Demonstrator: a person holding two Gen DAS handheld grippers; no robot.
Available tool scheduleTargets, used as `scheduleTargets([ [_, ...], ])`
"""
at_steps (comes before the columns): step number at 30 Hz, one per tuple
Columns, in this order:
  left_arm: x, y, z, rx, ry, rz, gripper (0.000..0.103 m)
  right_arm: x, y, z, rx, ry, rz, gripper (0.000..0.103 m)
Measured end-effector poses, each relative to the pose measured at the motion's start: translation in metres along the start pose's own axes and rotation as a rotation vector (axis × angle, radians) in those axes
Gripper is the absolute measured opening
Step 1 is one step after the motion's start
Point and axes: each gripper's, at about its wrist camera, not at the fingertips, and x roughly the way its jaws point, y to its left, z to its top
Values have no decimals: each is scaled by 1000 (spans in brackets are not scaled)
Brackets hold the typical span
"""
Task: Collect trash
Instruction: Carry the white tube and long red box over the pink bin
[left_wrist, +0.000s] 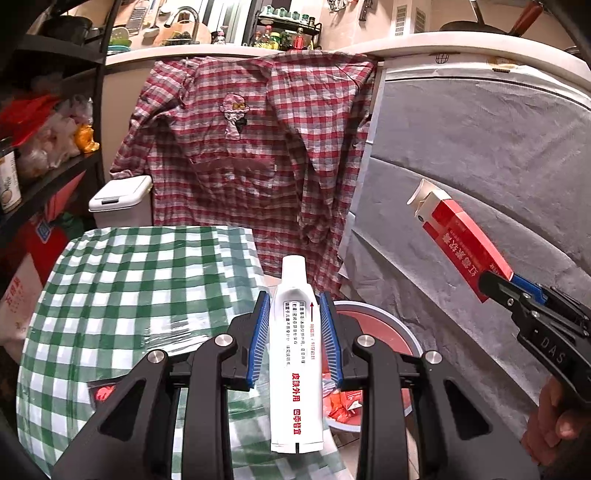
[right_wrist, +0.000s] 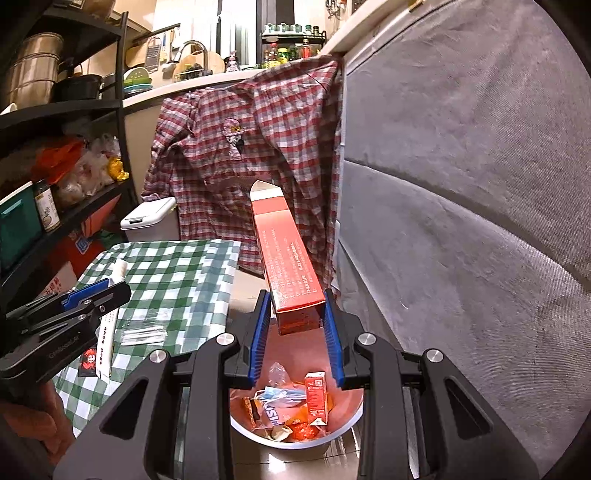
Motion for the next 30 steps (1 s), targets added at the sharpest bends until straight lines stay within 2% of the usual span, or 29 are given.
scheduleTargets([
  [5, 14, -8, 2, 8, 12, -17, 28, 7, -7, -1, 13, 18, -20, 29],
  [15, 42, -21, 6, 20, 56, -103, 28, 28, -10, -4, 18, 61, -41, 28],
  [30, 66, -36, 3, 28, 98, -134, 28, 42, -13, -4, 32, 85, -38, 28],
])
